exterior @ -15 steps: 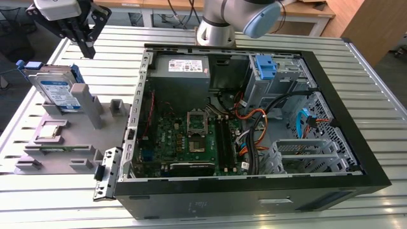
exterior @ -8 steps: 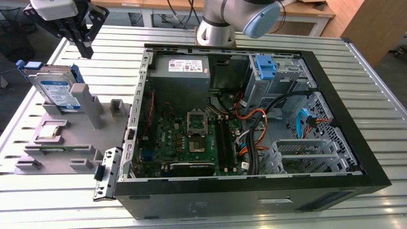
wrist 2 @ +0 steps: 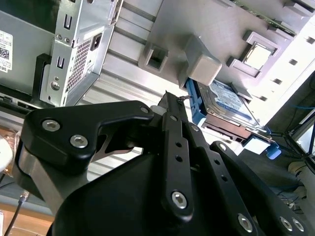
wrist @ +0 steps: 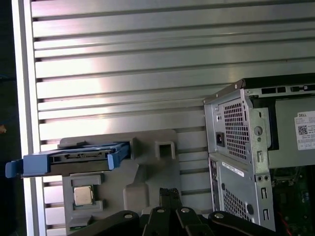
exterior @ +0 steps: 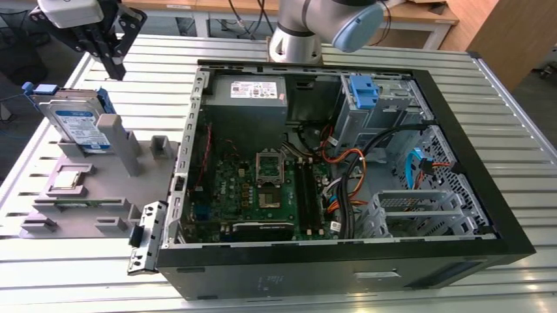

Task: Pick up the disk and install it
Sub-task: 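Reach for the disk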

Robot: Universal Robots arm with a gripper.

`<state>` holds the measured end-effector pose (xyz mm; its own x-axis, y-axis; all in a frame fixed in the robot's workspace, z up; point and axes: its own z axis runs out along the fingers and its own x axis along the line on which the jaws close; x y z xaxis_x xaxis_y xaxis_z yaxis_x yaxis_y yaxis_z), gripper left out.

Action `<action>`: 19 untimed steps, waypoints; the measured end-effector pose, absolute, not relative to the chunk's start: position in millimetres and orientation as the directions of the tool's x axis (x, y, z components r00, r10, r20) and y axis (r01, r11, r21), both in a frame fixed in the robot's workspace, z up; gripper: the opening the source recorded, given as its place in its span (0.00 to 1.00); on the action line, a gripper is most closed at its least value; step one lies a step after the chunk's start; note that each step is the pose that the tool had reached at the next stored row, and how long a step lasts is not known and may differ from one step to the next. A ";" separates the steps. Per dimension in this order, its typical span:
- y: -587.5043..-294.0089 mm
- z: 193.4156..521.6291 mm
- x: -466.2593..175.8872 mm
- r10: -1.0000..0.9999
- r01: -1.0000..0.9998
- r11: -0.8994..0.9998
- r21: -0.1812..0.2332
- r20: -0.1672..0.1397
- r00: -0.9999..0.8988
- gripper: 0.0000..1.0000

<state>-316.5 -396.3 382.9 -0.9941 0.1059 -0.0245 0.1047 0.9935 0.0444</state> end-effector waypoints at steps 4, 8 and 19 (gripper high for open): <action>-396.3 382.5 -319.4 0.107 0.106 0.993 0.044 -0.024 -0.994 0.11; -396.2 381.6 -325.6 0.109 0.108 0.993 0.044 -0.025 -0.994 0.11; -395.9 380.3 -339.0 0.114 0.113 0.993 0.044 -0.024 -0.993 0.11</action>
